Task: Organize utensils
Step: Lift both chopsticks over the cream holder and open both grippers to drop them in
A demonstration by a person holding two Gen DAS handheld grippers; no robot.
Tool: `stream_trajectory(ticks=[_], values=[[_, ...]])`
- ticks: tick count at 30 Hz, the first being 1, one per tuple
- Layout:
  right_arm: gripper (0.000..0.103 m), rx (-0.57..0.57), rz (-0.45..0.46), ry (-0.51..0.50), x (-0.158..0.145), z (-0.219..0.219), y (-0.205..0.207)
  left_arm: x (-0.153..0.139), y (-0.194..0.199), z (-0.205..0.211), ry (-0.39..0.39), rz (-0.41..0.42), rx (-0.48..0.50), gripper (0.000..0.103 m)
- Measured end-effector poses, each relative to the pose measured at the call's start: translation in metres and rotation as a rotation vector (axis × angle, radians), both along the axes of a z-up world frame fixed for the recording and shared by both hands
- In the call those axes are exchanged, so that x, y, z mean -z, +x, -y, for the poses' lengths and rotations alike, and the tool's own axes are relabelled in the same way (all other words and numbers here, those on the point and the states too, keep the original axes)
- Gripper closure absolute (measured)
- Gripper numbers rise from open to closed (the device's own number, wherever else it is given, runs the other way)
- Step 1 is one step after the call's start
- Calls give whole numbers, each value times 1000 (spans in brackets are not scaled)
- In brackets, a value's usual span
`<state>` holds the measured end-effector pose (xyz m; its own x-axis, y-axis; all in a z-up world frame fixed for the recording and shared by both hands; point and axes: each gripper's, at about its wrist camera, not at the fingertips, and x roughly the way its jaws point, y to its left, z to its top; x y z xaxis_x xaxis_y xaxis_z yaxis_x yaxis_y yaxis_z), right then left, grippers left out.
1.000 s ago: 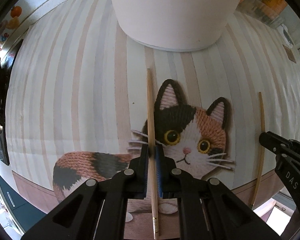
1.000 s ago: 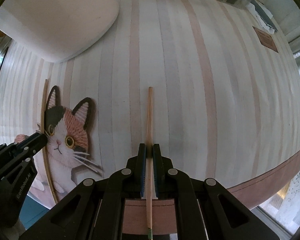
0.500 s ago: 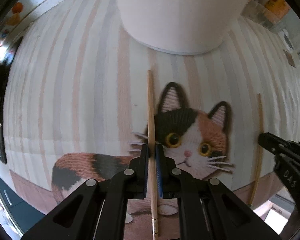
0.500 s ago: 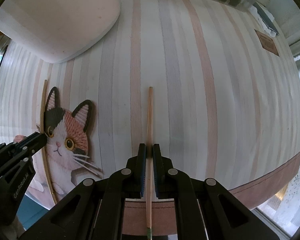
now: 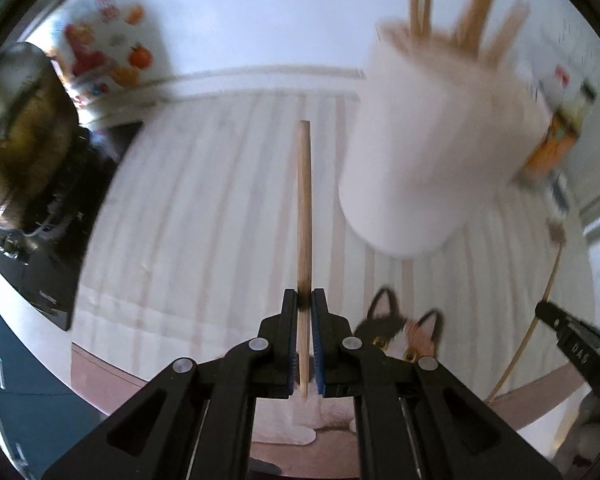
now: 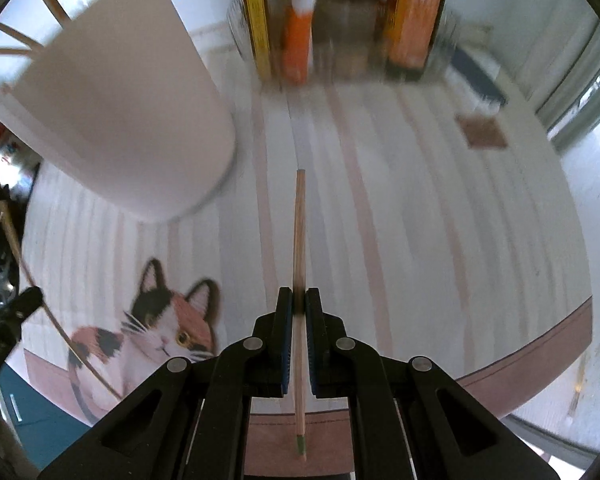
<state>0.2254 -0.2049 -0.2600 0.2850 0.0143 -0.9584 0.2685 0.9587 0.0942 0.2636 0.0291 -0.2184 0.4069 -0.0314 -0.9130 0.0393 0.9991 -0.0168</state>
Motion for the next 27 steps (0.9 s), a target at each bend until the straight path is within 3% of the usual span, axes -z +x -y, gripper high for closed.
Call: stream_trajectory(ticks=[9, 19, 23, 27], values=[[97, 57, 226, 29, -79, 17, 9, -91, 9, -31, -66, 216, -110, 99], [97, 109, 475, 88, -191, 50, 41, -204, 35, -57, -157, 408, -187, 99], [97, 114, 557, 129, -239, 66, 61, -248, 51, -63, -219, 469, -211, 99], [97, 100, 605, 177, -270, 71, 82, -268, 72, -55, -279, 491, -203, 99]])
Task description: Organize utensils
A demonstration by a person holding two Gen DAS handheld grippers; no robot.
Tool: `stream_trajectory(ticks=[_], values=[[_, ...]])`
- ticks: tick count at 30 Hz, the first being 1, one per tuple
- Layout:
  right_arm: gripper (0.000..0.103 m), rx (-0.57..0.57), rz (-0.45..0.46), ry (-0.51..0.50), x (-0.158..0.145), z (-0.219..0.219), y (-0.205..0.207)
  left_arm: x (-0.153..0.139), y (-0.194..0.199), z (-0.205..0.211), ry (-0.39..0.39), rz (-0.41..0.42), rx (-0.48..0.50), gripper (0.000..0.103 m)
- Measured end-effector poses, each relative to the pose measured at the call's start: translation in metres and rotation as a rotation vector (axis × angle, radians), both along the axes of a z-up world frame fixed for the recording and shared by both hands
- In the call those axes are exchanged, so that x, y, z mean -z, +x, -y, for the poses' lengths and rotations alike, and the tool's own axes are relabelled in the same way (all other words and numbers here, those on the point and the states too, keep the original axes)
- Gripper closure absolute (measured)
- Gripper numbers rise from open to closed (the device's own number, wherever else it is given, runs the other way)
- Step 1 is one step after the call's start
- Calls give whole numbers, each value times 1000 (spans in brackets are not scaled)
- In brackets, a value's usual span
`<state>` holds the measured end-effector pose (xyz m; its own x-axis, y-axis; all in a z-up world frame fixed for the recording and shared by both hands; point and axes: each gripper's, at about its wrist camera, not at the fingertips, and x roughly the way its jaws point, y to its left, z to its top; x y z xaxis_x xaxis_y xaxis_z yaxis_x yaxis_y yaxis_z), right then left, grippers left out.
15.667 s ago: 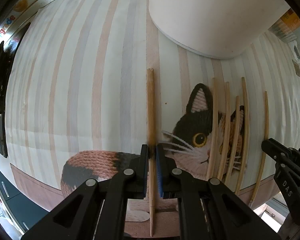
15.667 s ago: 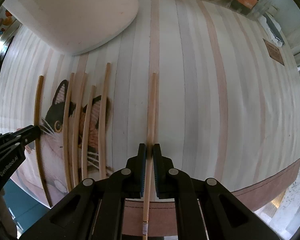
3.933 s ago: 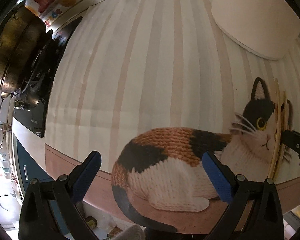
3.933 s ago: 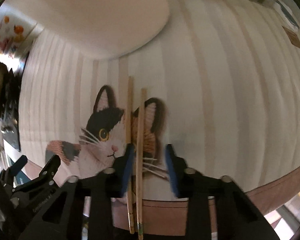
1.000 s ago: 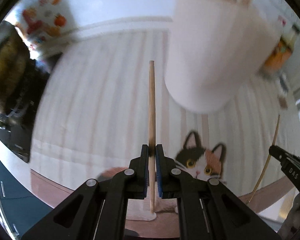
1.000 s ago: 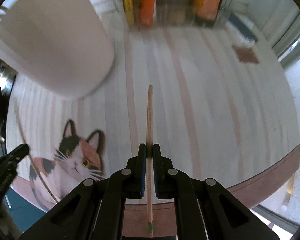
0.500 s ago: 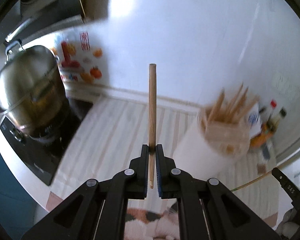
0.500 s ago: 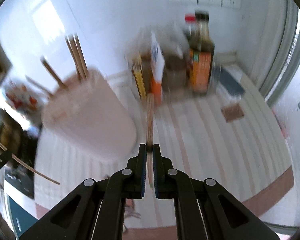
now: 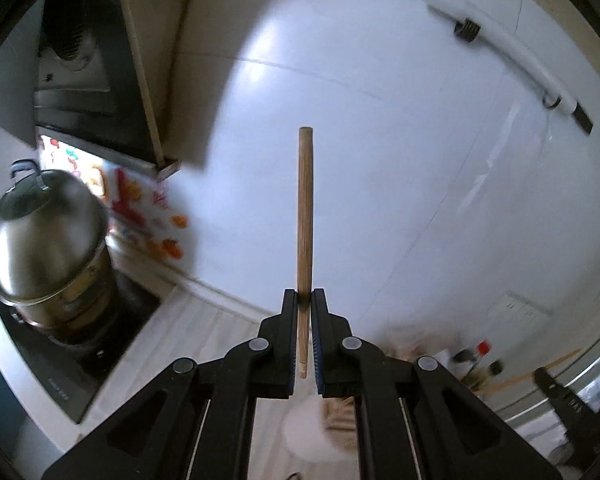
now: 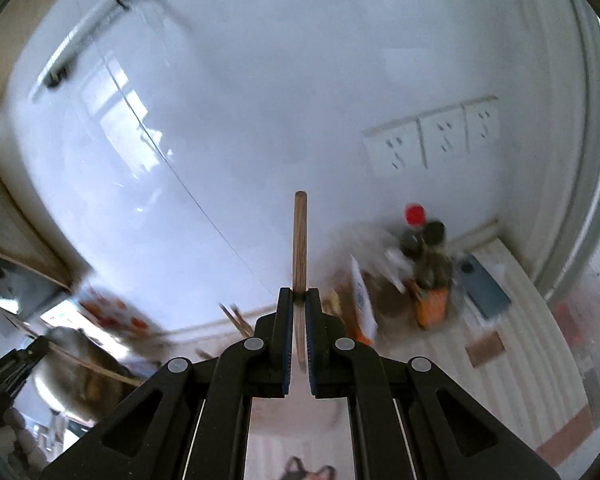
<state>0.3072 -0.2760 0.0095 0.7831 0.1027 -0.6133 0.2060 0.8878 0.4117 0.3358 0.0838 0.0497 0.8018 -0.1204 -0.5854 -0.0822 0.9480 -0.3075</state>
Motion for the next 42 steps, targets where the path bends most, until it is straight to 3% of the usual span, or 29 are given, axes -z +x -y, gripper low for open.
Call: stream_trajectory(ticks=[5, 9, 15, 21, 24, 25, 26, 27, 28, 29, 31, 34, 37, 40, 42], values=[[97, -50, -2, 25, -7, -15, 26, 15, 36, 33, -56, -52, 67, 99], [97, -79, -48, 27, 14, -30, 48, 46, 61, 60, -63, -138, 120, 99], [97, -96, -122, 15, 53, -41, 74, 82, 80, 91, -24, -222, 177, 99], [97, -145, -186, -19, 79, -56, 93, 105, 90, 113, 99, -311, 225, 97], [96, -179, -238, -20, 93, -60, 103, 99, 85, 116, 127, -314, 234, 90], [94, -197, -261, -8, 98, -61, 107, 94, 81, 115, 144, -300, 232, 83], [87, -204, -266, -2, 100, -62, 108, 90, 79, 114, 158, -290, 226, 66], [72, -204, -271, 3, 101, -61, 107, 83, 75, 112, 175, -275, 210, 53], [66, -201, -265, 4, 100, -61, 105, 79, 72, 108, 184, -257, 195, 32], [61, -199, -254, 2, 98, -60, 103, 74, 68, 104, 195, -235, 185, 25], [60, -199, -238, -20, 93, -60, 95, 64, 57, 97, 229, -190, 159, 23], [55, -195, -215, -67, 84, -58, 82, 61, 44, 87, 272, -168, 126, 7], [47, -185, -200, -122, 77, -61, 68, 68, 26, 78, 311, -152, 101, 0], [38, -179, -192, -198, 80, -67, 54, 80, 9, 79, 364, -140, 78, 0], [25, -184, -190, -241, 84, -71, 46, 89, 0, 79, 375, -141, 73, 0]])
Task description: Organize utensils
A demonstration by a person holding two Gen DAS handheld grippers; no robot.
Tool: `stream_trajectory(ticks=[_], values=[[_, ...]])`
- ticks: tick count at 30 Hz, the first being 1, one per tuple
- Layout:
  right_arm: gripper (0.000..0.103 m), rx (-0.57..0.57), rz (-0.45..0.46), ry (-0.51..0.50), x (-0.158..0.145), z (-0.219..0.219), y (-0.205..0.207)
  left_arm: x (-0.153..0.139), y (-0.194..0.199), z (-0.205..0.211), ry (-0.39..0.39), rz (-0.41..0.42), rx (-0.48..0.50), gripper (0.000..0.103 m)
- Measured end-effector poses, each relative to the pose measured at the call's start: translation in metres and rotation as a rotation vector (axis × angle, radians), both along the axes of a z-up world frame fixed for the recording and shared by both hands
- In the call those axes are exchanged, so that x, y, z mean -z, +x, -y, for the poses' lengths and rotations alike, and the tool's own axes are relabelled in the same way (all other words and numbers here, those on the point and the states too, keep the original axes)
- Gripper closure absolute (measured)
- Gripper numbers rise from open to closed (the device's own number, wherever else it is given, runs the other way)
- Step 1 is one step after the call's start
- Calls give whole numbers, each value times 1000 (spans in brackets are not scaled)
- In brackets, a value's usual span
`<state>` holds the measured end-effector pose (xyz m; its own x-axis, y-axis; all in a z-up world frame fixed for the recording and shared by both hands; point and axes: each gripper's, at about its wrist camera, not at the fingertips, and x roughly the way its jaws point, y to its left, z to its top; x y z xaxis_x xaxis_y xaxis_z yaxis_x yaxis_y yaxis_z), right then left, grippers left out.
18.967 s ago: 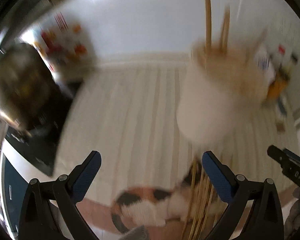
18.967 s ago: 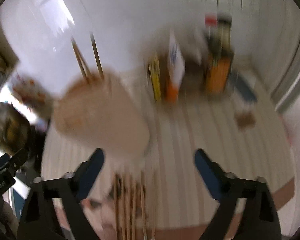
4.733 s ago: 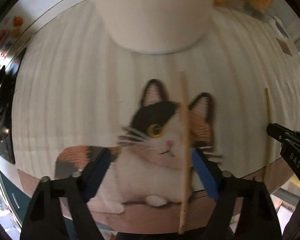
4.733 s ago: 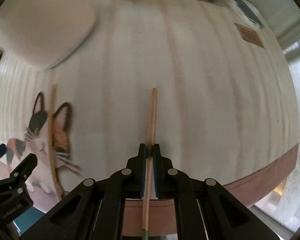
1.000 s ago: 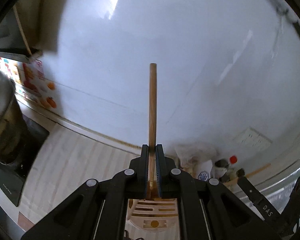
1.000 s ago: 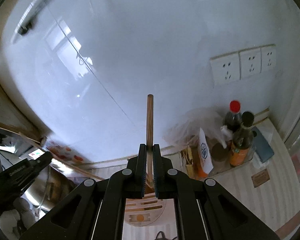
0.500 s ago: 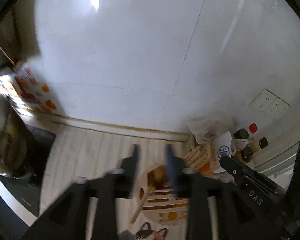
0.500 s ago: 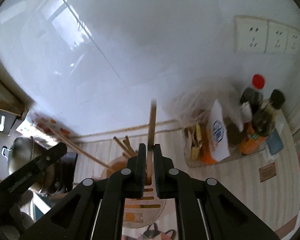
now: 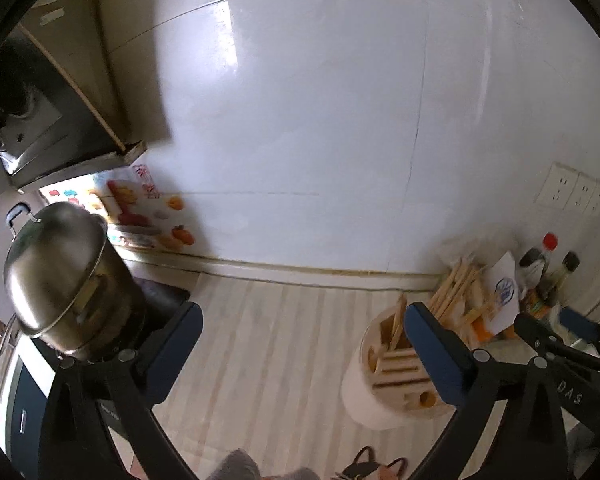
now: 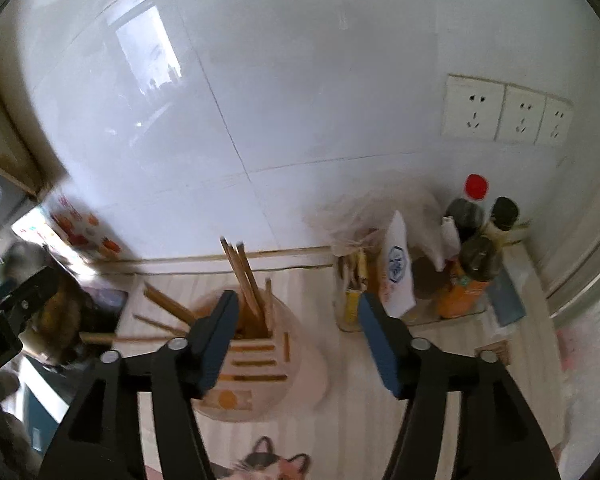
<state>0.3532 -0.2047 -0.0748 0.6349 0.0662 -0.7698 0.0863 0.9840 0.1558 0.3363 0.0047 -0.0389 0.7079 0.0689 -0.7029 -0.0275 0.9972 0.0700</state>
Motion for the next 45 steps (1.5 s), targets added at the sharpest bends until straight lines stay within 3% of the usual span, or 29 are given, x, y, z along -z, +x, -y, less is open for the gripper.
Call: stream_trajectory(ticks=[6, 13, 20, 32, 38, 45], values=[[1, -15, -25, -102, 22, -8, -19, 28, -16, 4, 4, -45, -9, 0], [0, -1, -13, -160, 25, -5, -37, 35, -31, 10, -4, -51, -11, 0], [0, 44, 54, -178, -6, -2, -79, 14, -70, 9, -26, -5, 35, 0], [0, 142, 200, -215, -73, -24, -205, -37, -175, -17, -47, 100, 98, 0], [0, 172, 241, -213, -92, -39, -266, -55, -226, -30, -46, 138, 128, 0], [0, 189, 285, -227, -109, -49, -312, -63, -257, -38, -47, 154, 118, 0]])
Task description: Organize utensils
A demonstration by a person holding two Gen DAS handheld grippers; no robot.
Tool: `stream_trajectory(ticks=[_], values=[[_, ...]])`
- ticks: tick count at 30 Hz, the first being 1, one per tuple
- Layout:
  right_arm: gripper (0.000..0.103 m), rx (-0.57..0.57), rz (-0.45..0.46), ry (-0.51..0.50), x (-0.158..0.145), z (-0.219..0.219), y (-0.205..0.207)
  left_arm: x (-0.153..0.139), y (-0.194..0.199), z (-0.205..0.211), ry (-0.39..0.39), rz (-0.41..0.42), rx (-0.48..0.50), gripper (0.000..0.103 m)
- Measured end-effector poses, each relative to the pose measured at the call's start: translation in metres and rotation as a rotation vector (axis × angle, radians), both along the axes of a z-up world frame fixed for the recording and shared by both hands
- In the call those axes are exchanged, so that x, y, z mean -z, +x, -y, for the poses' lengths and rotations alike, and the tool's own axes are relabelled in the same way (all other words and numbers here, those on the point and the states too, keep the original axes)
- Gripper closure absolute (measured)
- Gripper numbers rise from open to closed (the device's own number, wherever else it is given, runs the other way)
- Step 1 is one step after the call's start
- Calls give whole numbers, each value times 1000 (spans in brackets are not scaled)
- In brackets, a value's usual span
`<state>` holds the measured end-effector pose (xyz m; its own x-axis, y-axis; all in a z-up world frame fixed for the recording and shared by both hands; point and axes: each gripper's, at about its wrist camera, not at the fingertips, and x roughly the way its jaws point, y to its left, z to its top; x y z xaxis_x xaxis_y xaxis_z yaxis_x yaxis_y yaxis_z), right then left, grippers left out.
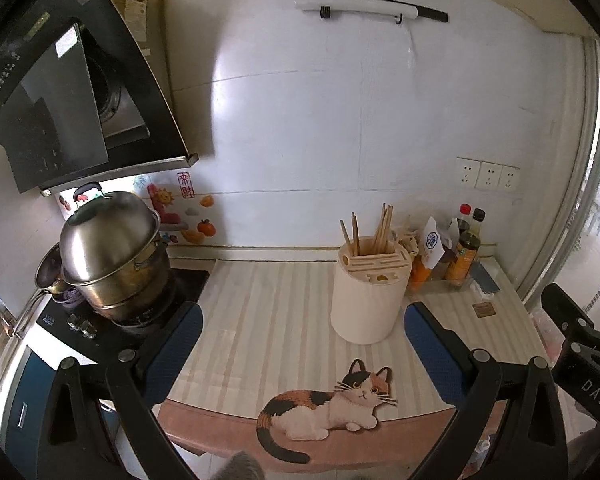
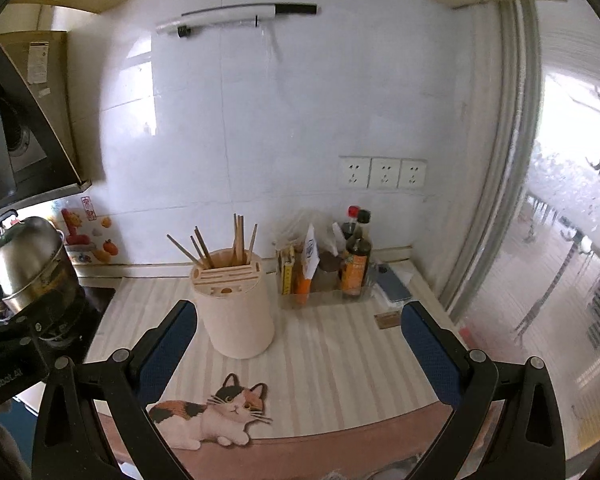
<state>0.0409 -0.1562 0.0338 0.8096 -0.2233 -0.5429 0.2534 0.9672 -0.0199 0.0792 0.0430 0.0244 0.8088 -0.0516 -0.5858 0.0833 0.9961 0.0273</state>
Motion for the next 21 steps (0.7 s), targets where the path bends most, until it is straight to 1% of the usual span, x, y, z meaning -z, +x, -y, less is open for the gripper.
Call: stream_trajectory(ticks=[7, 11, 21], values=[[0, -16, 11, 3, -4, 2, -11, 0, -8, 3, 5, 8, -15, 0], [0, -23, 4, 6, -4, 6, -9, 1, -8, 6, -1, -3, -15, 0], [0, -42, 0, 5, -1, 14, -5, 3, -8, 18, 13, -2, -32, 0]])
